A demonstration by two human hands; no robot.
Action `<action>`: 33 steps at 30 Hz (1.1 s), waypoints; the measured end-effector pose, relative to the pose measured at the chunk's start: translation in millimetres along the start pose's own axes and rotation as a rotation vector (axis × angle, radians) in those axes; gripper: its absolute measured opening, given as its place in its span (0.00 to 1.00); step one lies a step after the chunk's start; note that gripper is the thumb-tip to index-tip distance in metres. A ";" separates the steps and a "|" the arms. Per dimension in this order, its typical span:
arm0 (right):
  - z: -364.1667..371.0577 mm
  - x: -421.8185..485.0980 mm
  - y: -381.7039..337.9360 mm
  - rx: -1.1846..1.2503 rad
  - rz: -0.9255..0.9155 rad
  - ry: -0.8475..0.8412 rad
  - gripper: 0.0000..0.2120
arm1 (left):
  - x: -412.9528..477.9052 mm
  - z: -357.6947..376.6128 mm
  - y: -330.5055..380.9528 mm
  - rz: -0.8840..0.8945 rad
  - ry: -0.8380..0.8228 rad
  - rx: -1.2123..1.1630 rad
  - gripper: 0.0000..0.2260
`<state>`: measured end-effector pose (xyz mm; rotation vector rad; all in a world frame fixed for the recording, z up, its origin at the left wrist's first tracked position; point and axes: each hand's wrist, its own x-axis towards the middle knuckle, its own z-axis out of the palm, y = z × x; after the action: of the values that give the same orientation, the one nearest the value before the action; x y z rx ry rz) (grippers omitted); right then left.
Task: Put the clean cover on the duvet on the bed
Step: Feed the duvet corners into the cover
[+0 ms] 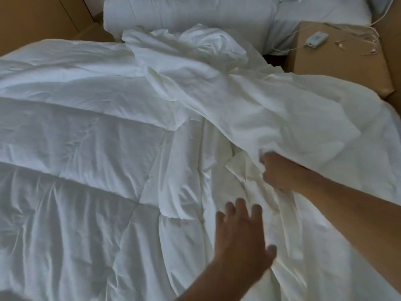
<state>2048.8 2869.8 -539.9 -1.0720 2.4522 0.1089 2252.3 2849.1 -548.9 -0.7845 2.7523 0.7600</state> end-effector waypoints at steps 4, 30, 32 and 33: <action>-50.1 7.6 12.8 0.343 0.024 0.000 0.08 | 68.7 -9.6 -27.0 -0.512 0.030 -0.045 0.38; 40.7 -54.0 -106.6 0.059 -0.316 -0.418 0.14 | -50.2 -47.0 -137.4 -0.584 0.420 -1.640 0.27; 73.8 -60.1 -124.6 0.025 -0.209 -0.373 0.12 | -50.9 -47.0 -136.3 -0.548 0.366 -1.652 0.27; 89.4 -66.4 -128.0 -0.032 -0.120 -0.341 0.22 | -52.4 -47.6 -135.3 -0.537 0.329 -1.619 0.26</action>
<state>2213.1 2848.2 -576.5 -1.1105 2.0845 0.2702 2367.4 2748.7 -550.0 -1.7763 1.3307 2.7718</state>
